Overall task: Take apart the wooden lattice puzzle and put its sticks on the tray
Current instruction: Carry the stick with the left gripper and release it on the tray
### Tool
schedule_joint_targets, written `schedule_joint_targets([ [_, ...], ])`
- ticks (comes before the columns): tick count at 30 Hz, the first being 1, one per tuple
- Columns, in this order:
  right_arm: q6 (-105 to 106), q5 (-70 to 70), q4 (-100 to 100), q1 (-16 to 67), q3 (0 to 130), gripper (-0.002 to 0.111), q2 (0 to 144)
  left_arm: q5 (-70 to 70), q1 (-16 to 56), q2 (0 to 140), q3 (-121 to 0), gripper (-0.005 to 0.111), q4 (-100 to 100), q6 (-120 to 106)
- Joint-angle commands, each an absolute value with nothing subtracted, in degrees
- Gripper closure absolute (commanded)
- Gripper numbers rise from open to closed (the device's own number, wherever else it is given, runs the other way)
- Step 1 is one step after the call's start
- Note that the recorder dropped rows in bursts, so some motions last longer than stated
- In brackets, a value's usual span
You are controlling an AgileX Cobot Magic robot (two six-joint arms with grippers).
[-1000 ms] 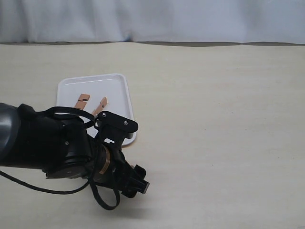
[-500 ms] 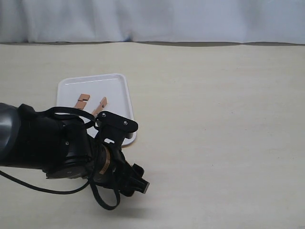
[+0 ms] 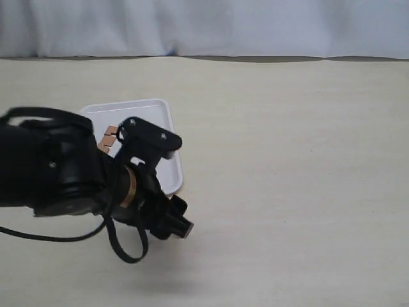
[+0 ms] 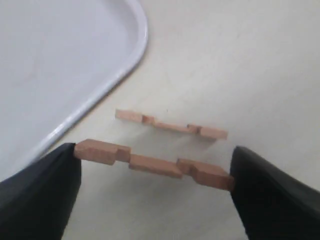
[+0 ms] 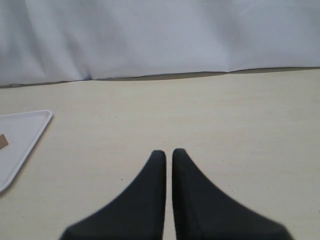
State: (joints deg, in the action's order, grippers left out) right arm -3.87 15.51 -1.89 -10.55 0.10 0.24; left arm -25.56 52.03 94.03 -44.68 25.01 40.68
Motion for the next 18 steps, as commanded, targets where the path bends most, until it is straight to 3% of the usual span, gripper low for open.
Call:
schedule_joint_targets([
  [1, -3.60, 15.30, -2.15, -10.55, 0.00, 0.104, 0.00, -26.92, 49.84, 86.19, -46.87, 0.107, 28.48, 40.72],
  [18, -3.60, 15.30, -2.15, -10.55, 0.00, 0.104, 0.00, -8.47, 25.02, 94.50, -48.82, 0.107, 27.57, 40.72],
])
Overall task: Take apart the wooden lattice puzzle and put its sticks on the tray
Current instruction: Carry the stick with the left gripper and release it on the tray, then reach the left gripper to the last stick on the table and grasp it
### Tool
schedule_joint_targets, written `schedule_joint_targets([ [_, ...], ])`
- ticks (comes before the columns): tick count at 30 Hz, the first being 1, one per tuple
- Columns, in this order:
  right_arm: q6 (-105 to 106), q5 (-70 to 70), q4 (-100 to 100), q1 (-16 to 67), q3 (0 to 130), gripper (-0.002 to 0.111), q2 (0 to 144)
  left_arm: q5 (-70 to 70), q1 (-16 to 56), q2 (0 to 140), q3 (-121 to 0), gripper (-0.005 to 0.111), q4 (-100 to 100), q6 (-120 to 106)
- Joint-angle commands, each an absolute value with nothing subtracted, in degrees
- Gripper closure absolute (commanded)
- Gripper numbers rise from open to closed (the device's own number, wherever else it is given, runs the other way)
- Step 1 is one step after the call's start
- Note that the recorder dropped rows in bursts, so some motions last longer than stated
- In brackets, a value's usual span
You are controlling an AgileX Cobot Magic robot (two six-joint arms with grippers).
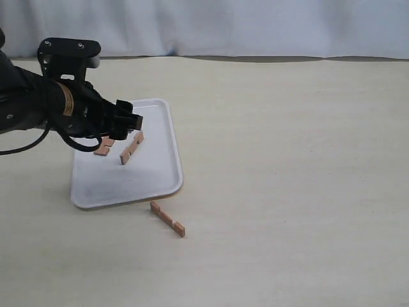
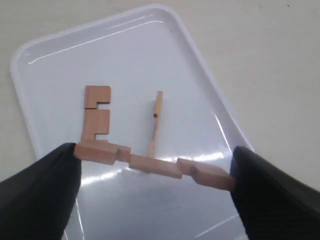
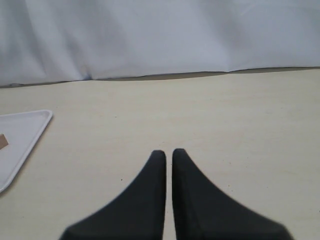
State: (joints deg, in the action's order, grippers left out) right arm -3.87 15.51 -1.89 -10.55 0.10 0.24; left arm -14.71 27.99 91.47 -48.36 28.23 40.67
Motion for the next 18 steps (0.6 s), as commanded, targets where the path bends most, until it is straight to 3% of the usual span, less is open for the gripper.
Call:
schedule_joint_targets([
  [1, -3.60, 15.30, -2.15, -10.55, 0.00, 0.104, 0.00, -4.69, 23.58, 96.31, -48.82, 0.107, 27.06, 40.83],
  [4, -3.60, 15.30, -2.15, -10.55, 0.00, 0.104, 0.00, 5.22, 20.54, 101.40, -49.15, 0.107, 26.79, 40.83],
  [9, -3.60, 15.30, -2.15, -10.55, 0.00, 0.104, 0.00, 4.70, 16.90, 107.04, -51.08, 0.106, 26.79, 40.83],
  [11, -3.60, 15.30, -2.15, -10.55, 0.00, 0.104, 0.00, 5.35, 16.90, 107.84, -51.08, 0.095, 28.05, 40.73],
  [16, -3.60, 15.30, -2.15, -10.55, 0.00, 0.104, 0.00, 4.59, 16.90, 108.11, -51.08, 0.047, 28.32, 40.60],
  [18, -3.60, 15.30, -2.15, -10.55, 0.00, 0.104, 0.00, 3.52, 17.29, 108.11, -51.08, 0.040, 28.32, 40.60],
])
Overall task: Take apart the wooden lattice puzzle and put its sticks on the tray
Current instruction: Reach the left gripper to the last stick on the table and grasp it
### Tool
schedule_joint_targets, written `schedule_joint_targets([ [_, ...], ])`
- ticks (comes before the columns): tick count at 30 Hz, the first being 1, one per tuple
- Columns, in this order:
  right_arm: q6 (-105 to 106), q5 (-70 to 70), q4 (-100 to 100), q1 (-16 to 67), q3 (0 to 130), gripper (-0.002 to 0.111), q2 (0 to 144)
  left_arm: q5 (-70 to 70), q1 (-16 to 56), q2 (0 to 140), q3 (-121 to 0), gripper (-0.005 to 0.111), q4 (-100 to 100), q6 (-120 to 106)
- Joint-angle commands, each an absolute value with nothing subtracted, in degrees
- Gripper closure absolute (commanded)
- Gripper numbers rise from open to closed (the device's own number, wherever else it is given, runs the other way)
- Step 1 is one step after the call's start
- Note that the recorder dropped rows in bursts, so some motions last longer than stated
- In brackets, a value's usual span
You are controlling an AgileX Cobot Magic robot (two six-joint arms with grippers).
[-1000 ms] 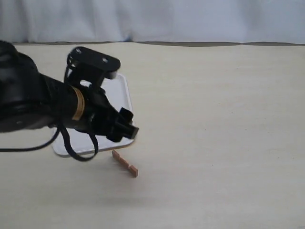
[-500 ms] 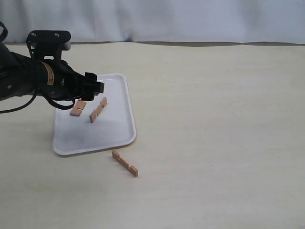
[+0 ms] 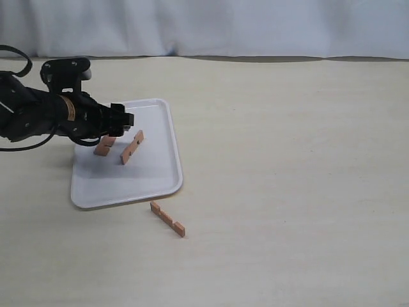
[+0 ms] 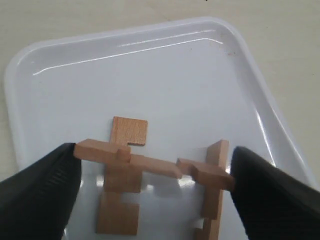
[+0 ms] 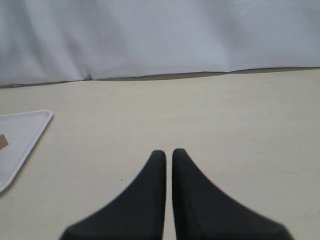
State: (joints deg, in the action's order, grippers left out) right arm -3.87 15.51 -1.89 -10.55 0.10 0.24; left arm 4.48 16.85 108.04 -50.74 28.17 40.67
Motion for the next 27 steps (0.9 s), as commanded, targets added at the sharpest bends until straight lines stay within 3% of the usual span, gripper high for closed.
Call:
schedule_joint_targets([
  [1, -3.60, 15.30, -2.15, -10.55, 0.00, 0.104, 0.00, 3.23, 17.43, 107.97, -51.08, 0.038, 28.32, 40.60],
  [11, -3.60, 15.30, -2.15, -10.55, 0.00, 0.104, 0.00, -2.11, 18.05, 104.92, -51.08, 0.009, 28.48, 40.35],
  [16, -3.60, 15.30, -2.15, -10.55, 0.00, 0.104, 0.00, -9.48, 19.51, 96.35, -51.08, 0.008, 27.57, 39.83],
  [19, -3.60, 15.30, -2.15, -10.55, 0.00, 0.104, 0.00, -15.12, 26.01, 90.54, -51.08, 0.008, 27.57, 35.04],
  [23, -3.60, 15.30, -2.15, -10.55, 0.00, 0.104, 0.00, -29.37, 40.71, 89.45, -51.08, 0.008, 19.93, 24.10],
  [27, -3.60, 15.30, -2.15, -10.55, 0.00, 0.104, 0.00, -31.95, 47.18, 91.91, -51.08, 0.008, 3.70, 11.39],
])
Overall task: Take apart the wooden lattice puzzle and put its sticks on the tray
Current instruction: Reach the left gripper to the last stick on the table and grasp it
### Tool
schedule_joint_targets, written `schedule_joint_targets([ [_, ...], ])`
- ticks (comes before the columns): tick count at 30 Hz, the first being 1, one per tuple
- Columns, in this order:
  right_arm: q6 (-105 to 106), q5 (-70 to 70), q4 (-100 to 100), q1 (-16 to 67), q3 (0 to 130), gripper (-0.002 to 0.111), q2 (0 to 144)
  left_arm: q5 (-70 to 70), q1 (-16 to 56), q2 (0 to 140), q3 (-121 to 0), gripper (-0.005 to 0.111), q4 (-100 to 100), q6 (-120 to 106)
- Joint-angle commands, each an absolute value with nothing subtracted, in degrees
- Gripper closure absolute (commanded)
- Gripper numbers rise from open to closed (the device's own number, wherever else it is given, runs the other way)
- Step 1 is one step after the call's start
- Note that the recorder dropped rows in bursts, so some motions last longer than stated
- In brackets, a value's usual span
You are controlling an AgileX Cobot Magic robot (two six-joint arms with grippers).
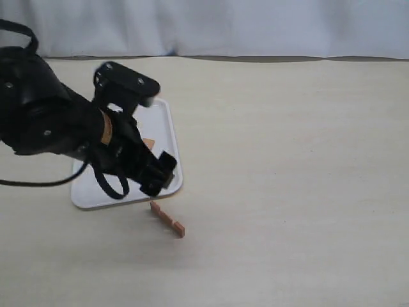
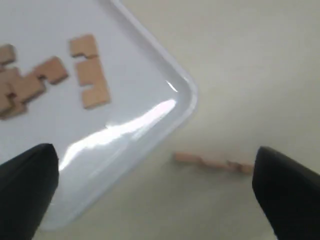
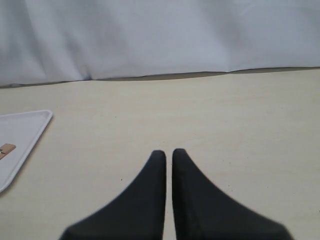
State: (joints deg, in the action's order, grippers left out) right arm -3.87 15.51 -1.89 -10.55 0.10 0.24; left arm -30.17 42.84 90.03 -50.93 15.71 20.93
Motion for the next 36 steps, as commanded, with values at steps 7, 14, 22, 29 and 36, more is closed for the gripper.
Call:
schedule_joint_targets([
  [7, -3.60, 15.30, -2.15, -10.55, 0.00, 0.104, 0.00, -29.86, 48.81, 96.40, -51.08, 0.008, 3.78, 12.03],
  [14, -3.60, 15.30, -2.15, -10.55, 0.00, 0.104, 0.00, -27.00, 48.70, 98.66, -51.08, 0.008, 3.89, 12.03],
  [22, -3.60, 15.30, -2.15, -10.55, 0.00, 0.104, 0.00, -25.53, 48.02, 102.37, -51.08, 0.008, 7.00, 13.13],
  [29, -3.60, 15.30, -2.15, -10.55, 0.00, 0.104, 0.00, -25.07, 45.98, 102.49, -51.08, 0.008, 6.83, 13.56],
  [36, -3.60, 15.30, -2.15, -10.55, 0.00, 0.104, 0.00, -23.75, 45.98, 102.49, -51.08, 0.008, 6.34, 13.56],
])
